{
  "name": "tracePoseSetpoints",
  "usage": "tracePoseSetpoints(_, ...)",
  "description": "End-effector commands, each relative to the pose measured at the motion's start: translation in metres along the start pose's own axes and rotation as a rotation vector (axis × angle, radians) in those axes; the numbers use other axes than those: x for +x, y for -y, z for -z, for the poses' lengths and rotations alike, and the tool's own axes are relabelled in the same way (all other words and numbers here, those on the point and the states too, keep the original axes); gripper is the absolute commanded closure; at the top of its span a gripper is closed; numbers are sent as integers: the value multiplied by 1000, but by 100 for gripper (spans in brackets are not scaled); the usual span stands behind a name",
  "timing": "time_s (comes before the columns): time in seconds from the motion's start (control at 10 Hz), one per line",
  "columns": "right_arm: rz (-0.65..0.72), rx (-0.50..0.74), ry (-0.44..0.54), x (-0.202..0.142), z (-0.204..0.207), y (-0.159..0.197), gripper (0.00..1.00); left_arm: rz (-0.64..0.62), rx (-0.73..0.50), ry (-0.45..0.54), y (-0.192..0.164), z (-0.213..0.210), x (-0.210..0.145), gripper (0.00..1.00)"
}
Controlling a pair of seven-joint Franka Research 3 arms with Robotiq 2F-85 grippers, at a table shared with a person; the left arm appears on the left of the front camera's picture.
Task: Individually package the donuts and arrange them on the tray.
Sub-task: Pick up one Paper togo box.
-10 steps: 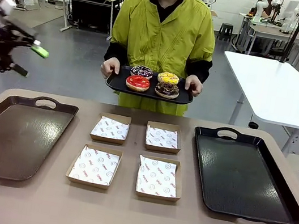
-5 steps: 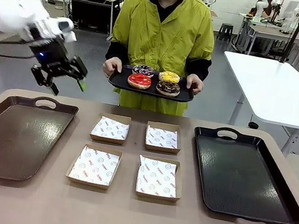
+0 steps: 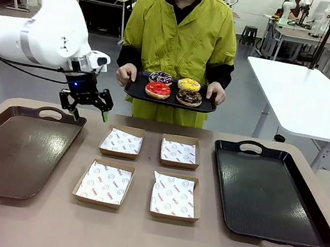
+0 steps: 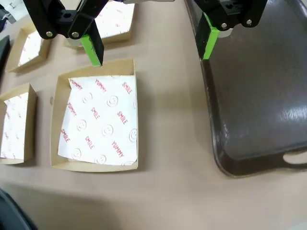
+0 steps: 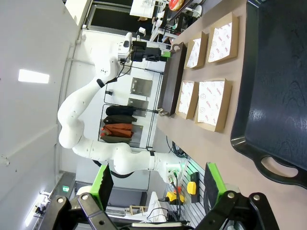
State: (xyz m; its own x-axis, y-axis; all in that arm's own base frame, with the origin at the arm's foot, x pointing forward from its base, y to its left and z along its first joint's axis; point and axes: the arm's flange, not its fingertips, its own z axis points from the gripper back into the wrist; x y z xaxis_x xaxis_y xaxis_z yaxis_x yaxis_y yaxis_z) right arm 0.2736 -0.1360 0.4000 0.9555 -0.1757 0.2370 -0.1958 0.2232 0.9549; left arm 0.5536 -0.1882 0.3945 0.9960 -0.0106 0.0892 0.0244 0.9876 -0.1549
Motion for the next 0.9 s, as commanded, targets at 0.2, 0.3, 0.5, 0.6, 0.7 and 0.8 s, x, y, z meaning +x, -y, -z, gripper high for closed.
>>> tracePoseSetpoints(0.2, -4, 11, 1, 1, 0, 0, 0, 32, 109, 36, 29, 39, 11, 0)
tracePoseSetpoints(0.3, -4, 11, 1, 1, 0, 0, 0, 41, 116, 30, 34, 45, 13, 0)
tracePoseSetpoints(0.5, -4, 11, 1, 1, 0, 0, 0, 65, 119, 45, 42, 50, 9, 0)
tracePoseSetpoints(0.6, -4, 11, 1, 1, 0, 0, 0, 70, 89, 7, 33, 50, 4, 0)
tracePoseSetpoints(0.7, -4, 11, 1, 1, 0, 0, 0, 70, 89, 7, 33, 50, 4, 0)
tracePoseSetpoints(0.8, -4, 11, 1, 1, 0, 0, 0, 70, 89, 7, 33, 50, 4, 0)
